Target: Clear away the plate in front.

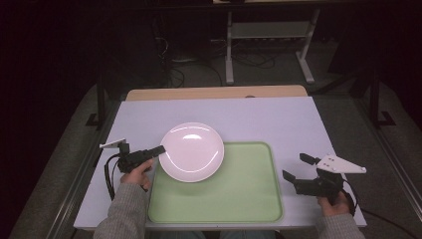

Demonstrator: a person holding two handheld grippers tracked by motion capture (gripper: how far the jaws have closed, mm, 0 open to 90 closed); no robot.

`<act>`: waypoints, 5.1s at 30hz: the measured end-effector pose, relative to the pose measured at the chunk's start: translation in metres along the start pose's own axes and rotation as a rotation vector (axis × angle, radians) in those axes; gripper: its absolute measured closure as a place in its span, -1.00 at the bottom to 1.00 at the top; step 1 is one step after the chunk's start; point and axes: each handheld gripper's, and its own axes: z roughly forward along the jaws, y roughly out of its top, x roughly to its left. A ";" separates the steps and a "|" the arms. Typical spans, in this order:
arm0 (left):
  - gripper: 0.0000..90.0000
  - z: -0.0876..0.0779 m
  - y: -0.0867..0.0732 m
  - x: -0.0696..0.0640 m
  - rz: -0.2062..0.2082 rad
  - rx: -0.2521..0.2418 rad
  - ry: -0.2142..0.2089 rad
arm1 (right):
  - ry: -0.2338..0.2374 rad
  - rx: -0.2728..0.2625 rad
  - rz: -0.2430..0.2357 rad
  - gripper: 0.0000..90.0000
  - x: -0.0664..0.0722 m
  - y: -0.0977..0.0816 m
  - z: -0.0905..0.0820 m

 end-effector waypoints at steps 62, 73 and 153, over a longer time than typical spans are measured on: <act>0.89 0.030 -0.049 -0.020 0.164 0.204 0.142 | 0.004 0.013 -0.019 -0.70 0.003 0.001 0.000; 0.86 0.030 -0.050 -0.017 0.174 0.212 0.165 | 0.006 0.015 -0.021 -0.70 0.003 0.001 0.000; 0.65 -0.007 -0.035 -0.039 0.492 0.165 0.211 | -0.013 0.034 -0.017 -0.70 0.001 -0.001 0.001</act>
